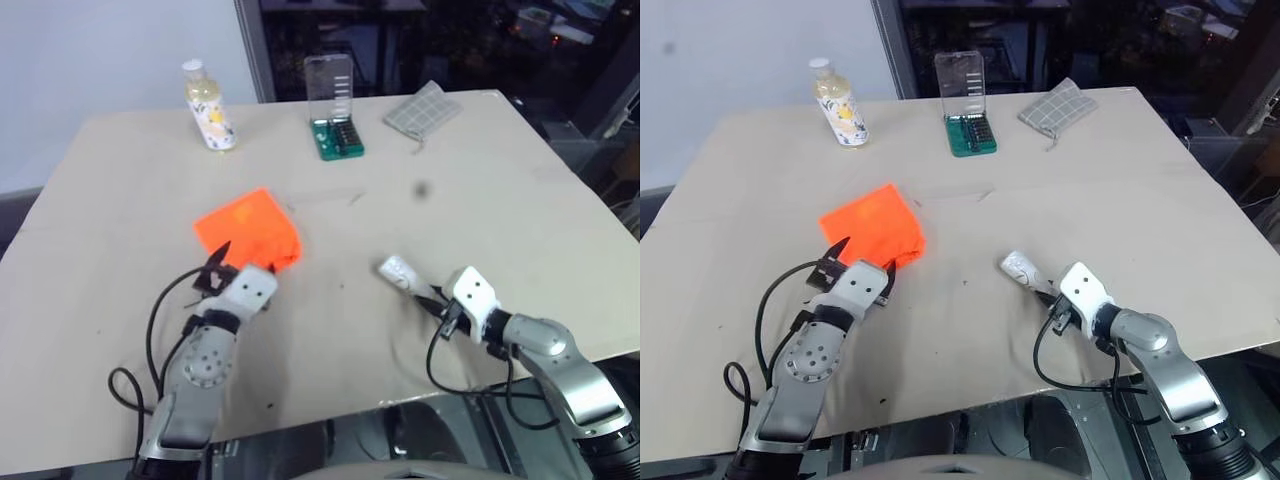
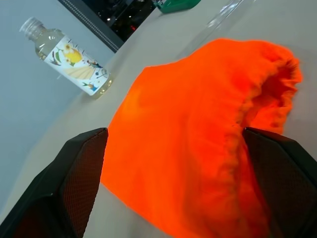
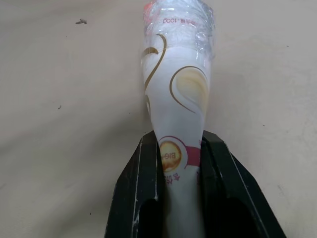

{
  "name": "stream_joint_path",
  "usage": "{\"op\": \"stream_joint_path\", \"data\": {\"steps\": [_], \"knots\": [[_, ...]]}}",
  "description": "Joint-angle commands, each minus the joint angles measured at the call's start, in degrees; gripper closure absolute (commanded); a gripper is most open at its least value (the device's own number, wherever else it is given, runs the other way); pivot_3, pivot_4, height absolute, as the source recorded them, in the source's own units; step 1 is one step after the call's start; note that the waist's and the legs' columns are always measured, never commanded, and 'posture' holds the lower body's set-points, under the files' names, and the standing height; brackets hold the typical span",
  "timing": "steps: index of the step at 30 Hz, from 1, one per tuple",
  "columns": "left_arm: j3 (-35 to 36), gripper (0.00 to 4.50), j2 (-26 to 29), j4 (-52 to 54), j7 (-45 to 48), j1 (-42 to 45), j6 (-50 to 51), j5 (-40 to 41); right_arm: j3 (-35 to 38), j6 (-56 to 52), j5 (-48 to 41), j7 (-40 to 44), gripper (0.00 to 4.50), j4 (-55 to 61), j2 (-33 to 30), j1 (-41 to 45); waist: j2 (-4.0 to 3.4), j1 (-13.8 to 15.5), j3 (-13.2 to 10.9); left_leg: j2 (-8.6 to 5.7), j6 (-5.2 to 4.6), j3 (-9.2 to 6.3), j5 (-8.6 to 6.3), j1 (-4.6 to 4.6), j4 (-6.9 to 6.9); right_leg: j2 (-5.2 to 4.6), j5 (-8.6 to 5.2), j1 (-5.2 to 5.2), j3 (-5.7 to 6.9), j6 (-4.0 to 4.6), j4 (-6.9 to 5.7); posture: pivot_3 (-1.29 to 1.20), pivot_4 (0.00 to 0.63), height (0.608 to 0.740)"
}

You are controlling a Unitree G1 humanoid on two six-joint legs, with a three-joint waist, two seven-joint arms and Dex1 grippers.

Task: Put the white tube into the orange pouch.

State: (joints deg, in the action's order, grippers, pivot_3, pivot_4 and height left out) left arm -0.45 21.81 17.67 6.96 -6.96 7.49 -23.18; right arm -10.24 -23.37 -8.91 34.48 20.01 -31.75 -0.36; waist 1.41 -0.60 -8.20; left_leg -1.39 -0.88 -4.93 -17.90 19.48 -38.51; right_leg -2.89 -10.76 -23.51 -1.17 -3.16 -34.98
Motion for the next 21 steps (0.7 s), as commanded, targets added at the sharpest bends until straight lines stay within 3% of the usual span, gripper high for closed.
{"op": "stream_joint_path", "data": {"steps": [1,11,21], "knots": [[1.01,0.0,-0.77,4.6,2.51,0.85,1.46,3.22,0.76,-2.08,1.98,-1.25,4.21,-4.41,-0.45,0.15,0.02,-0.02,0.0,0.0,0.0,-0.01,0.0,0.0,-0.01,0.0,0.0,0.0,0.0,0.0,-0.01,0.0,0.15,0.74],[2.07,0.0,-0.21,5.84,8.57,3.3,10.17,8.25,1.29,-3.7,0.32,0.75,4.21,-1.47,-0.8,4.5,-0.36,-0.11,-0.28,-0.03,0.01,-0.03,0.01,0.1,0.0,0.1,0.02,-0.1,0.04,0.0,0.02,0.0,0.15,0.74],[1.33,0.0,0.37,5.54,9.94,3.9,11.83,8.84,0.97,-3.23,0.86,0.62,4.21,-2.1,-0.62,4.33,-0.37,-0.06,-0.32,-0.02,0.0,-0.04,0.0,0.25,0.01,0.05,0.02,-0.21,0.05,0.01,0.08,0.0,0.15,0.74]]}}
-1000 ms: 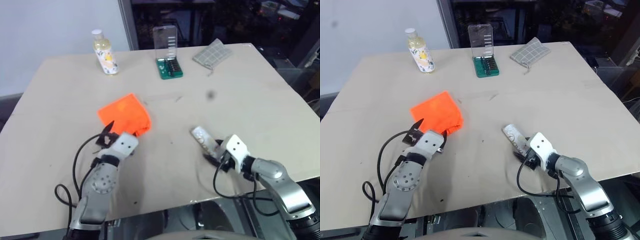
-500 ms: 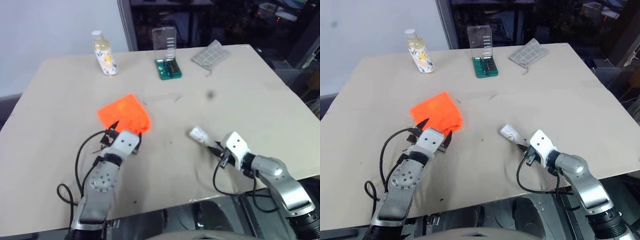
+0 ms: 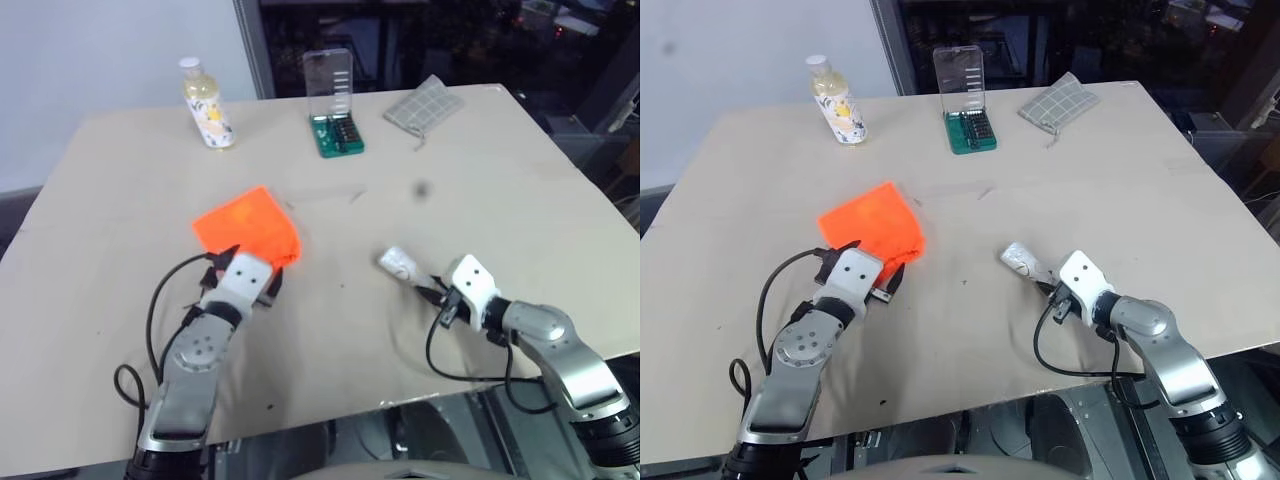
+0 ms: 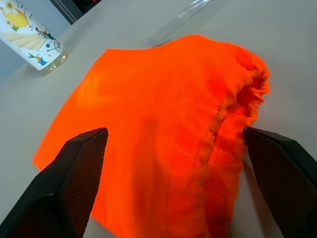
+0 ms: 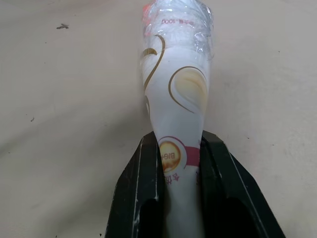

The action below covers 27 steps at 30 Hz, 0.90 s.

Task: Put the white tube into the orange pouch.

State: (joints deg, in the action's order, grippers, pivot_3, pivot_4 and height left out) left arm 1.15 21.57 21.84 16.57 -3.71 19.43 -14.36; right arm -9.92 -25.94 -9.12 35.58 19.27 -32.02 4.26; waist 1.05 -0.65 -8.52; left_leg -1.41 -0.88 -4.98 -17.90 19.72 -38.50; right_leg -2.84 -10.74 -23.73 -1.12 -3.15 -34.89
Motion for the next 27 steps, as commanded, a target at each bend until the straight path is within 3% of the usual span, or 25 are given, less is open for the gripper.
{"op": "stream_joint_path", "data": {"steps": [1,6,7,8,13,16,17,27], "knots": [[-0.45,0.24,0.69,1.59,0.33,0.64,0.05,-0.23,0.59,-0.69,1.0,-0.45,4.21,-1.36,-0.26,-0.4,-0.01,0.0,0.0,0.0,0.0,0.0,0.0,0.0,0.0,0.0,0.0,0.0,0.0,0.0,0.0,0.0,0.15,0.74],[-0.45,0.39,1.28,2.21,-0.44,0.84,-1.16,-0.98,0.4,-0.7,0.93,-0.43,4.21,-1.61,-0.03,-0.41,0.0,0.0,0.0,0.0,0.0,0.01,0.0,0.0,0.0,0.0,0.0,0.0,0.0,0.0,0.0,0.0,0.15,0.74],[-0.05,0.8,1.04,2.29,-0.46,1.01,-1.43,-0.3,0.39,-0.69,0.92,-0.42,4.21,-1.65,-0.02,-0.4,0.0,0.0,0.0,0.0,0.0,0.0,0.0,0.0,0.0,0.0,0.0,0.0,0.0,0.0,0.0,0.0,0.15,0.74],[0.1,0.89,1.16,2.3,-0.73,1.18,-1.91,-0.45,0.38,-0.65,0.92,-0.39,4.21,-1.71,-0.02,-0.42,0.0,0.01,0.0,0.01,0.0,0.0,0.0,0.0,0.0,0.0,0.0,0.0,0.0,0.0,0.0,0.0,0.15,0.74],[0.66,2.71,1.32,2.0,-2.37,1.54,-2.87,-1.15,0.16,0.0,1.16,-0.33,4.21,-2.36,-0.05,-0.86,0.0,0.0,0.0,0.01,0.0,0.0,0.0,0.0,0.0,-0.01,0.0,0.0,0.0,0.0,0.0,0.0,0.15,0.74],[0.45,4.29,1.39,2.33,-2.61,0.89,-3.06,-1.36,0.07,0.39,1.28,-0.29,4.21,-2.64,-0.11,-1.16,0.0,0.0,0.0,0.01,0.0,0.0,0.0,0.0,0.0,-0.01,0.0,0.0,0.0,0.0,0.0,0.0,0.15,0.74],[0.42,4.44,1.39,2.46,-2.66,0.64,-3.08,-1.4,0.05,0.44,1.29,-0.28,4.21,-2.66,-0.13,-1.25,0.0,0.0,0.0,0.01,0.0,0.0,0.0,0.0,0.0,-0.01,0.0,0.0,0.0,0.0,0.0,0.0,0.15,0.74],[1.58,4.44,-0.57,4.83,-1.15,0.47,-0.68,2.9,-0.18,0.69,1.09,0.3,4.21,-1.73,-0.23,-0.81,0.0,0.0,-0.01,0.02,0.0,-0.01,0.0,0.0,0.0,-0.01,0.0,0.0,0.01,0.0,0.0,0.0,0.15,0.74]]}}
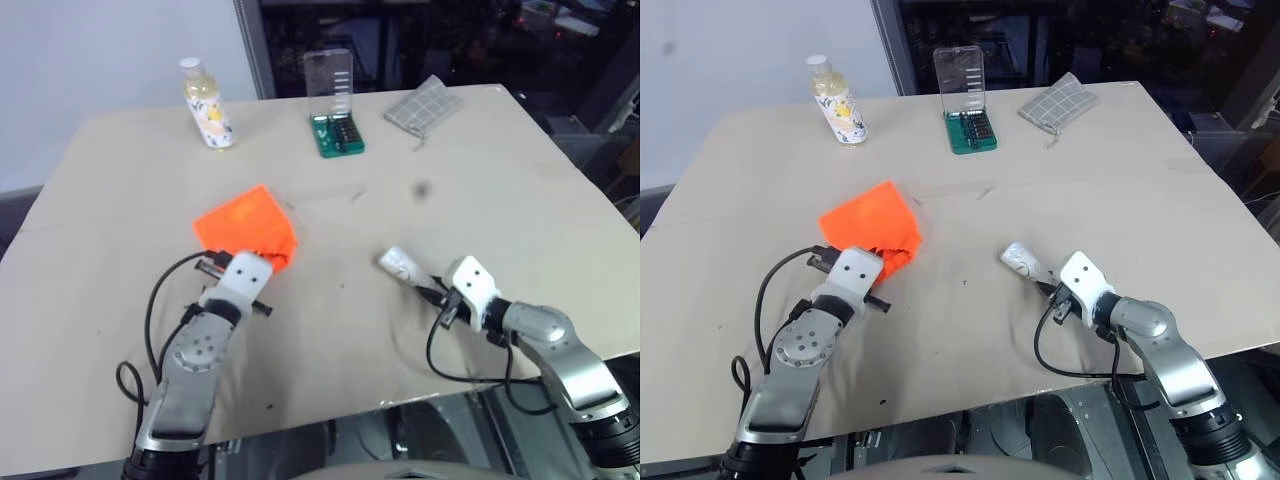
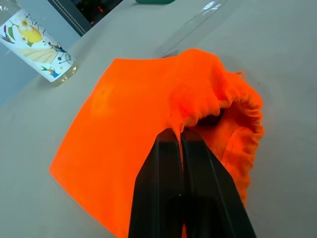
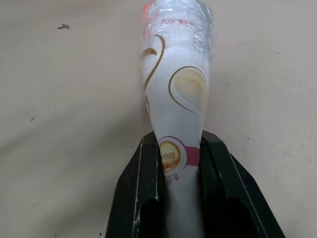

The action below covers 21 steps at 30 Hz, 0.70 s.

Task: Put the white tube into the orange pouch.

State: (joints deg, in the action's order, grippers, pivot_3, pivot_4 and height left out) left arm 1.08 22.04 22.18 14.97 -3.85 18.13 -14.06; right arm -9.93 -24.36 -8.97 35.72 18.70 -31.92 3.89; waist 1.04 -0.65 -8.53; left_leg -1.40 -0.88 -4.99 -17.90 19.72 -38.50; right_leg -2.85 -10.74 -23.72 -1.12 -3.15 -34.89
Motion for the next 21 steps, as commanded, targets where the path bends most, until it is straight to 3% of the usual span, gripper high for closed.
{"op": "stream_joint_path", "data": {"steps": [1,9,21], "knots": [[2.08,4.44,-2.36,5.65,1.2,1.59,2.44,5.23,-0.52,-1.16,-0.12,1.39,4.21,0.1,-0.33,0.07,0.0,0.01,-0.01,0.0,0.0,0.0,0.0,0.0,0.0,0.0,0.0,0.0,0.0,0.0,0.0,0.0,0.15,0.74],[-0.27,4.44,-4.2,10.14,5.08,7.37,12.12,12.33,-5.17,-4.89,-2.21,5.57,4.21,4.96,1.43,5.4,-0.22,-0.18,-0.26,-0.02,0.01,-0.03,0.0,0.03,0.08,0.09,0.04,-0.06,0.04,0.08,0.0,0.0,0.15,0.74],[-5.28,4.44,-4.86,11.8,6.93,11.34,17.2,15.86,-15.1,-5.96,4.04,5.04,4.21,-7.73,10.63,21.45,-0.29,-0.07,-0.61,-0.13,0.28,-0.03,0.14,0.21,0.1,0.02,0.14,-0.21,0.0,0.25,0.07,0.0,0.15,0.74]]}}
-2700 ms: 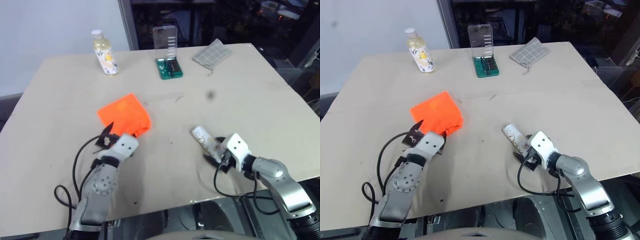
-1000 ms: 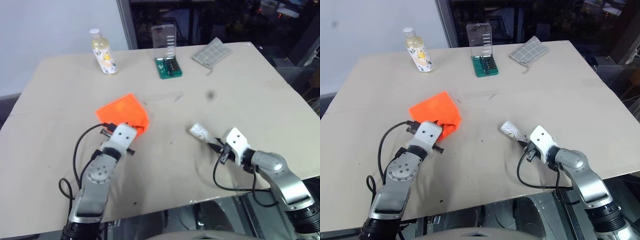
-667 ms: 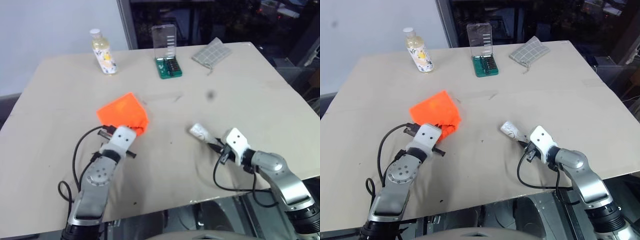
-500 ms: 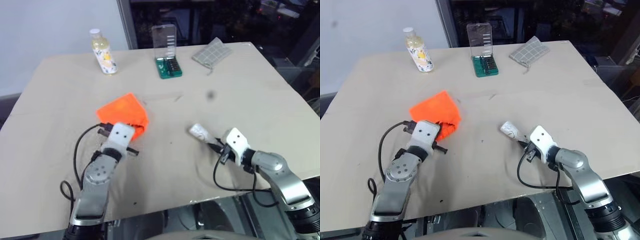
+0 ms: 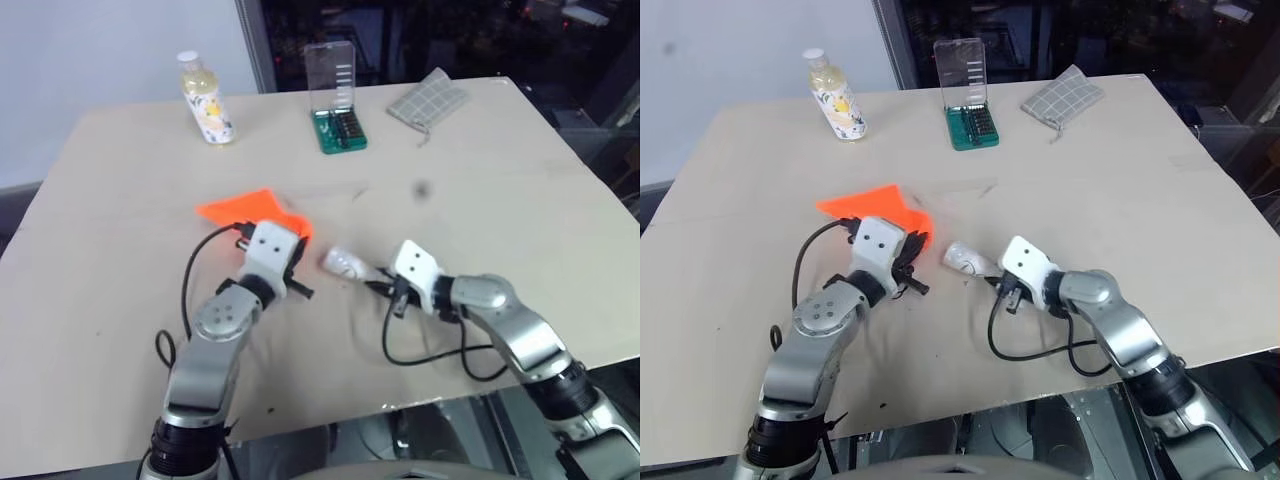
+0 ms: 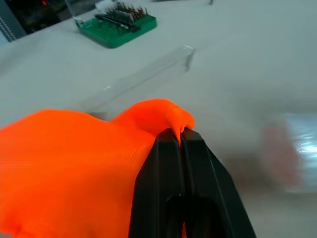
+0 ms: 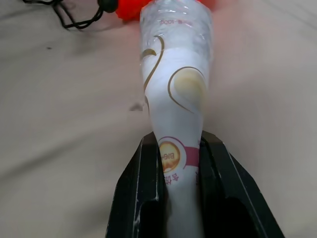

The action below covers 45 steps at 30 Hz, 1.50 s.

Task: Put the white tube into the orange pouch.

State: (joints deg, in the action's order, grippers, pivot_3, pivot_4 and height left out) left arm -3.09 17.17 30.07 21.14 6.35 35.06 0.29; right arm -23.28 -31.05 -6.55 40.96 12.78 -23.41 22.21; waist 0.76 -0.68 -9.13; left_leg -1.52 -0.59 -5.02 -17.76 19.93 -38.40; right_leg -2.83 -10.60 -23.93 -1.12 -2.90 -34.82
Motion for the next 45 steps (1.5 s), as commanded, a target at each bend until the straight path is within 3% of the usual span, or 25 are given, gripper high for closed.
{"op": "stream_joint_path", "data": {"steps": [1,15,21,26,33,37,45], "knots": [[-1.29,4.44,0.11,4.24,0.98,1.22,0.46,1.76,-2.12,0.75,1.93,-0.34,4.21,-2.76,2.9,3.89,-0.01,-0.06,-0.01,0.0,0.01,0.0,0.0,0.01,0.01,0.0,0.0,-0.02,0.0,0.0,0.0,0.0,0.15,0.74],[-6.03,4.44,0.58,5.84,4.99,2.59,4.64,7.73,-3.04,4.87,5.22,-2.56,4.21,-16.61,15.13,14.76,-0.09,-0.21,-0.06,-0.13,0.02,-0.02,0.01,0.1,0.05,-0.06,0.01,-0.22,-0.03,0.02,-0.09,0.0,0.15,0.74],[-4.61,4.44,1.18,5.73,4.5,2.5,5.97,8.23,1.04,2.88,6.55,-9.43,4.21,-22.59,21.16,18.32,-0.1,-0.19,-0.06,-0.13,0.04,0.01,0.01,0.15,0.09,-0.05,0.02,-0.34,-0.09,0.03,-0.13,0.0,0.15,0.74],[-0.49,4.44,0.94,5.23,2.63,2.76,6.21,8.41,1.94,-2.07,5.82,-9.41,4.21,-15.92,19.35,15.06,-0.1,-0.07,-0.04,-0.22,0.05,-0.02,0.02,0.86,-0.02,-0.16,0.04,-0.96,-0.07,0.03,-0.16,0.0,0.15,0.74],[5.31,4.44,-1.7,3.77,-1.35,7.87,7.8,11.14,2.58,-10.66,2.87,-7.07,4.21,-2.15,14.03,9.48,-0.09,-0.12,-0.04,-0.24,0.05,-0.03,0.03,1.08,-0.02,-0.22,0.04,-1.17,-0.03,0.03,-0.18,0.0,0.15,0.74],[5.41,4.44,-2.35,4.9,-1.5,9.05,10.5,13.4,8.67,-17.76,-1.39,-11.22,4.21,0.99,17.86,8.89,-0.08,-0.38,-0.03,-0.22,0.06,0.01,0.04,1.02,-0.01,-0.17,0.05,-1.17,-0.08,0.04,-0.27,0.0,0.15,0.74],[2.23,4.44,-2.75,7.17,-0.73,10.11,14.28,17.6,10.57,-19.09,-3.67,-14.07,4.21,-2.7,21.99,12.27,-0.08,-0.31,-0.03,-0.25,0.06,0.08,0.04,0.97,-0.08,-0.17,0.04,-1.22,-0.17,0.04,-0.52,0.0,0.15,0.74]]}}
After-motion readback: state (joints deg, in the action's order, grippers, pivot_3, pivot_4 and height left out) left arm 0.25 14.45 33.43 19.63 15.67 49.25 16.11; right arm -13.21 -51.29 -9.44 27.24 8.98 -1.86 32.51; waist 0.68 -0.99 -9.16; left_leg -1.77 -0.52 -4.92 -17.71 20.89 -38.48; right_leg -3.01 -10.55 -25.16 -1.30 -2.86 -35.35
